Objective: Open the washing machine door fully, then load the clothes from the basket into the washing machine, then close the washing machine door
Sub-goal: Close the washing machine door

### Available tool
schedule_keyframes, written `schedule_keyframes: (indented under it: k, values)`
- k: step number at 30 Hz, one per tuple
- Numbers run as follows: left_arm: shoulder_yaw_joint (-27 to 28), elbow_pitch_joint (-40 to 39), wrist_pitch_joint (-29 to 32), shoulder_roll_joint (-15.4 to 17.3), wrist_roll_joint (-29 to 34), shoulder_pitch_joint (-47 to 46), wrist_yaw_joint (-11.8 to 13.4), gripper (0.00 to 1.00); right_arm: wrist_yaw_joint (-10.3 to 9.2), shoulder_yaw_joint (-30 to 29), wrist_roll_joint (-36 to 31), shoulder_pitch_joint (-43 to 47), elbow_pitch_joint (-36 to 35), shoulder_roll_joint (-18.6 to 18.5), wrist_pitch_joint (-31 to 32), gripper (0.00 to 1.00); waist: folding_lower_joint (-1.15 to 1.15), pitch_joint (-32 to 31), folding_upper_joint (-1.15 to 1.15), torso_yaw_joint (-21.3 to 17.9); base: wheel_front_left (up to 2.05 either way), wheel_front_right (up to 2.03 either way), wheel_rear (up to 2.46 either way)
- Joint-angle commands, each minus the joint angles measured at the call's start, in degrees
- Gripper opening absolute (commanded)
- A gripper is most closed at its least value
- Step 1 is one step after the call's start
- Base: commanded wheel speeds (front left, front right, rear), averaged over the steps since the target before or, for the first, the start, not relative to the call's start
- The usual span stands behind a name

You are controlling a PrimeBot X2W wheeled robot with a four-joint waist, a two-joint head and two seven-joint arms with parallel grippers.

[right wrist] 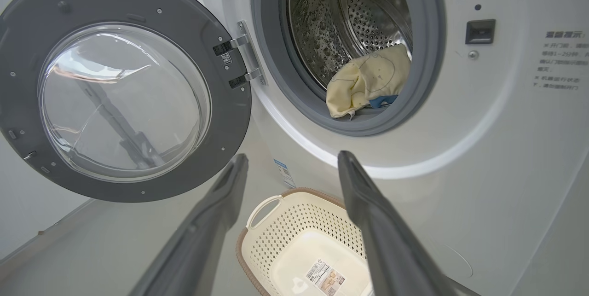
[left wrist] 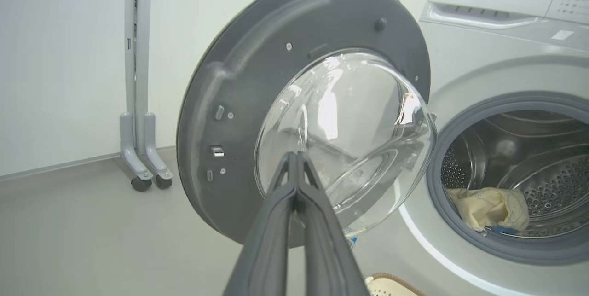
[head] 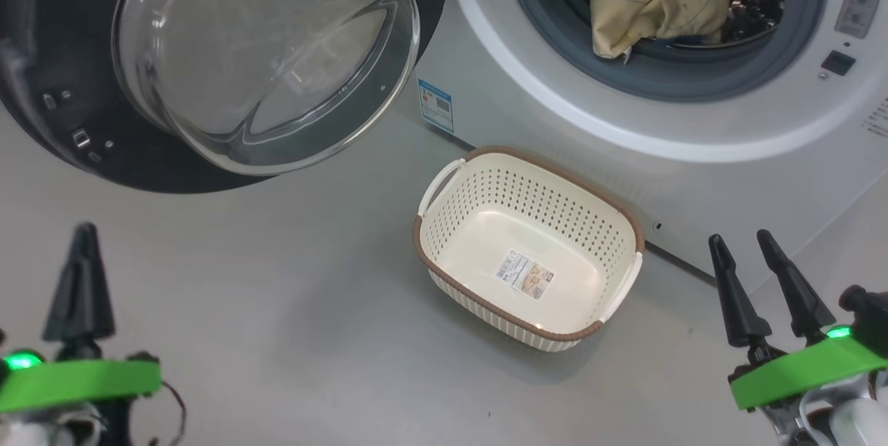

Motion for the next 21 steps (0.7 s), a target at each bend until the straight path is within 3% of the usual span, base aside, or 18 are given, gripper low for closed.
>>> schedule_keyframes:
  k: [1, 4, 9, 15, 21]
  values:
    - [3.2, -2.9, -0.6, 2.8, -1.2, -3.9, 0.0, 0.00, 0.58, 0.7, -0.2, -2.7, -2.1, -1.8, -0.4, 1.00, 0.00, 1.1, 0.00, 0.2, 0.00, 0.00, 0.00]
    - [5.6, -5.1, -0.6, 6.2, -6.7, -7.8, 0.0, 0.00, 0.58, 0.4, -0.3, -3.3, -2.4, -2.2, -0.4, 1.00, 0.00, 2.8, 0.00, 0.4, 0.00, 0.00, 0.00]
    - [10.0, -3.9, -0.6, 14.4, -17.7, -15.5, 0.0, 0.00, 0.58, 0.0, -0.3, -4.5, -2.7, -3.2, -0.4, 1.00, 0.00, 5.2, 0.00, 0.8, 0.00, 0.00, 0.00]
    - [11.6, 5.0, 1.5, 22.7, -31.9, -25.0, 0.0, 0.00, 0.58, 0.1, -0.2, -5.2, -2.9, -4.3, -0.4, 1.00, 0.00, 7.1, 0.00, 1.1, 0.00, 0.00, 0.00]
    - [8.1, 16.1, 7.9, 28.5, -42.7, -34.5, 0.0, 0.00, 0.58, 1.1, -0.2, -6.4, -3.1, -5.0, -0.4, 1.00, 0.00, 8.6, 0.00, 0.9, 0.00, 0.00, 0.00]
